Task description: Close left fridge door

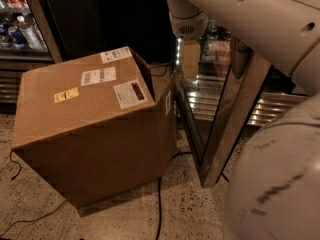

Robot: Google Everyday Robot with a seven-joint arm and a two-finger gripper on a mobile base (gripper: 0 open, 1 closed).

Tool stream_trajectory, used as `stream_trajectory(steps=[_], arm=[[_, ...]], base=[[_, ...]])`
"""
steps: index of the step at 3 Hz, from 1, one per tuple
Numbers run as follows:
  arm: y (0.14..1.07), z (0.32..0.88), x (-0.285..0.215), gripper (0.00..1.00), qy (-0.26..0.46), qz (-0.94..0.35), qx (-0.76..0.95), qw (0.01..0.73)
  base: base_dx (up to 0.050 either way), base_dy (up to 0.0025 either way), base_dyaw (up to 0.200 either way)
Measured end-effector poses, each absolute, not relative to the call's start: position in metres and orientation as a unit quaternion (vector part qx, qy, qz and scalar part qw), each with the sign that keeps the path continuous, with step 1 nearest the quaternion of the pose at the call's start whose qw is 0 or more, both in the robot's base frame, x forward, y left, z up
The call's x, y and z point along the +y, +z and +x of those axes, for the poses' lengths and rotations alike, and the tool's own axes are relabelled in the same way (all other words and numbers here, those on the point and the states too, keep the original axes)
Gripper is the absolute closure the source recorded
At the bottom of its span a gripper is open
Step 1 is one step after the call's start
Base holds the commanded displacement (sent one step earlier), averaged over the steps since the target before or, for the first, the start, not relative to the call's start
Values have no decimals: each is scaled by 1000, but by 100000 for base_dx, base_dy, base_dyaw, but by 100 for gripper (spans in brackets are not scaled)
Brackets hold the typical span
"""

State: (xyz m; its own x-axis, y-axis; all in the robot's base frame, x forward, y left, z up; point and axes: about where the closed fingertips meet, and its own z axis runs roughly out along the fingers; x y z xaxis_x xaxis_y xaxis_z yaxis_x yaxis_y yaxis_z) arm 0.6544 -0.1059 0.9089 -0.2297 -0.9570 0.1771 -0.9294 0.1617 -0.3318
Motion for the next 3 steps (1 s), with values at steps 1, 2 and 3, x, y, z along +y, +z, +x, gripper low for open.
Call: stream_trajectory(steps=[1,2,3], arm=[[909,655,-106,0,-188,-620,761,37],[909,655,-106,0,-188,-620,761,37],[909,655,-106,0,-188,-620,761,37]], base=[[0,-1,-19732],[4964,-9,190],[5000,0,-41]])
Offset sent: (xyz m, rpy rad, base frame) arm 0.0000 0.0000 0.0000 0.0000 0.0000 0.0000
